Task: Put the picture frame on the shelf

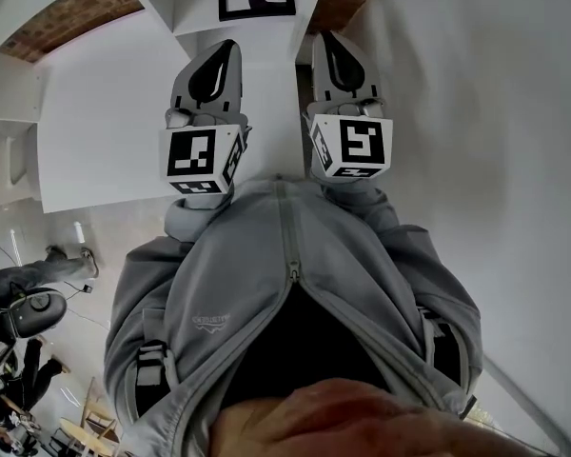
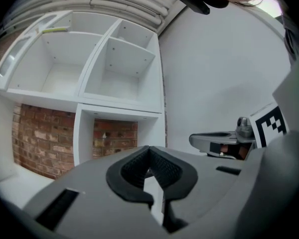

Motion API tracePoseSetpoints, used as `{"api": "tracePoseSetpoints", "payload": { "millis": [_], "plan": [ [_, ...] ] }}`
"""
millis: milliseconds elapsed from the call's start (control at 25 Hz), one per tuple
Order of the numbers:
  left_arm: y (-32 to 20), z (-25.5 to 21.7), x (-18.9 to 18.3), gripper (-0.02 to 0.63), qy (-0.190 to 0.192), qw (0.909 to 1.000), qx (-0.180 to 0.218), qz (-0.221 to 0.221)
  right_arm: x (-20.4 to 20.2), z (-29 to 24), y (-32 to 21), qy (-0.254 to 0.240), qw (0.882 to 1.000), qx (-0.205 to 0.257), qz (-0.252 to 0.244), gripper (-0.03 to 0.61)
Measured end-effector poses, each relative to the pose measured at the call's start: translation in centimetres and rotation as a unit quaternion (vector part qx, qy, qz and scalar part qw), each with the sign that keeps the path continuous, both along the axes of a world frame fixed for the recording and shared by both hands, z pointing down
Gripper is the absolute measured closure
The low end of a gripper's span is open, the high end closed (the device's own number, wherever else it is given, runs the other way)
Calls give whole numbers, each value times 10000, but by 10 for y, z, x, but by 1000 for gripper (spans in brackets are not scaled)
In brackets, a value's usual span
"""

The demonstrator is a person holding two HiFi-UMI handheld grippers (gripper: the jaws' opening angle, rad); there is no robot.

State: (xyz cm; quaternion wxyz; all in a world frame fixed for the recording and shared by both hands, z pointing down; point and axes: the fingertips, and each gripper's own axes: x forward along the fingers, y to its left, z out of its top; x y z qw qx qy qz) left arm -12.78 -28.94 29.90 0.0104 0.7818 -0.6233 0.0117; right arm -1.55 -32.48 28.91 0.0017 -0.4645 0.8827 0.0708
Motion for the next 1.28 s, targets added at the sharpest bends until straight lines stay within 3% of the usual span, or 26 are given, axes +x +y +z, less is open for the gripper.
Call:
{"api": "tracePoseSetpoints", "payload": {
  "millis": [280, 1280],
  "plan": [
    [38, -9, 10, 606, -332, 9994, 90, -75, 16, -11, 40, 136, 9996, 243, 20, 551],
    [60, -14, 13, 606, -270, 9995, 158, 23, 1, -10, 70, 247, 9990, 205, -311, 551]
  ]
}}
